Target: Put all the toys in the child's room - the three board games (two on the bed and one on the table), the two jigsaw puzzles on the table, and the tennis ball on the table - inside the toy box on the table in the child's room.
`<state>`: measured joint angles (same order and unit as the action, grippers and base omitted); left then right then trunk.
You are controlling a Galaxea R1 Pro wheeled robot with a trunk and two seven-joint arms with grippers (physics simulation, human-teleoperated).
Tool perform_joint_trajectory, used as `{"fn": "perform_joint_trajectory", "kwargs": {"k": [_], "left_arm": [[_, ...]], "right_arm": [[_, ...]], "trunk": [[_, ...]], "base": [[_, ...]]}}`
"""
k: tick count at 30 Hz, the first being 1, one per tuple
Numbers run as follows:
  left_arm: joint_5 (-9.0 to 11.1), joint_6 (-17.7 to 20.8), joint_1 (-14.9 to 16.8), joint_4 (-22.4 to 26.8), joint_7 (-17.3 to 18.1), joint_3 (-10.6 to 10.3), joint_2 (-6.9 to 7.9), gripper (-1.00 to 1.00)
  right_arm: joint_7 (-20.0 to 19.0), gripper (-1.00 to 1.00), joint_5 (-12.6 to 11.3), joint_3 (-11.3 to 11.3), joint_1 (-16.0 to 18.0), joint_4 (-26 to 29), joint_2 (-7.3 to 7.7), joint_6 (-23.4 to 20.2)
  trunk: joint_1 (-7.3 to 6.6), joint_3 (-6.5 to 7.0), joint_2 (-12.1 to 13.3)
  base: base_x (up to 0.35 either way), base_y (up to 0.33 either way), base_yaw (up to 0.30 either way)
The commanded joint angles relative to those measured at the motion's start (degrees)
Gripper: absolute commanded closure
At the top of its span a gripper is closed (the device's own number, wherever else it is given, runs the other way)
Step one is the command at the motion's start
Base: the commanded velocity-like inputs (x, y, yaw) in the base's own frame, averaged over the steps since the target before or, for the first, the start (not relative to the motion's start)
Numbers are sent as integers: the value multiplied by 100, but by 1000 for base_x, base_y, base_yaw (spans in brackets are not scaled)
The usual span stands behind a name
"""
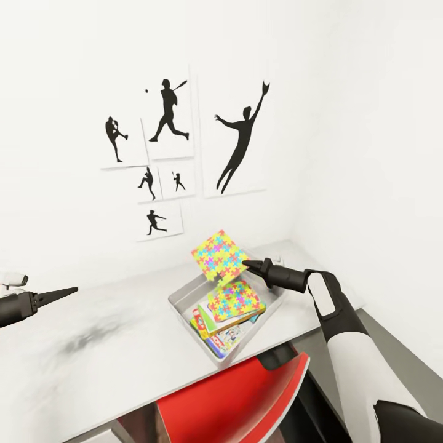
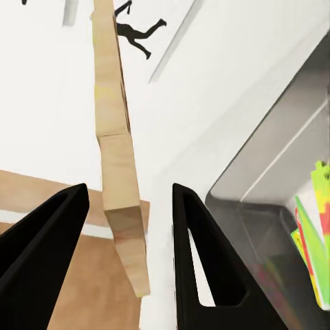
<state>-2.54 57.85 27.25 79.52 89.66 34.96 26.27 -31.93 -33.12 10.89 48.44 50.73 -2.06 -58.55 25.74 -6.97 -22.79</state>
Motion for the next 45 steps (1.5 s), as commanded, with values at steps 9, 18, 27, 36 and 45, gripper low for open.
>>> {"fn": "perform_joint_trajectory", "kwargs": {"k": [9,18,27,36,45], "left_arm": [[-30,60,7,2,34,-6,0,-100],[-38,53,7,2,34,-7,0,-100],[-46,51,6,2,34,-11,-3,-100],[-57,51,1,2,34,-22,-16,-100],[-68,-46,2,2,34,-35,-133,-100]], "right_arm": [[373,100,28,39,124,-692,69,-21],[645,100,75,28,354,-1693,55,420],[712,100,115,-14,402,-2068,65,601],[714,100,121,-34,403,-2059,76,616],[720,100,127,-31,403,-2072,79,982]], "trunk": [[4,-12,-13],[4,-12,-13],[4,-12,-13],[4,-14,-13],[4,-83,-13]], "base": [[9,0,-4],[0,0,0],[0,0,0],[0,0,0],[0,0,0]]}}
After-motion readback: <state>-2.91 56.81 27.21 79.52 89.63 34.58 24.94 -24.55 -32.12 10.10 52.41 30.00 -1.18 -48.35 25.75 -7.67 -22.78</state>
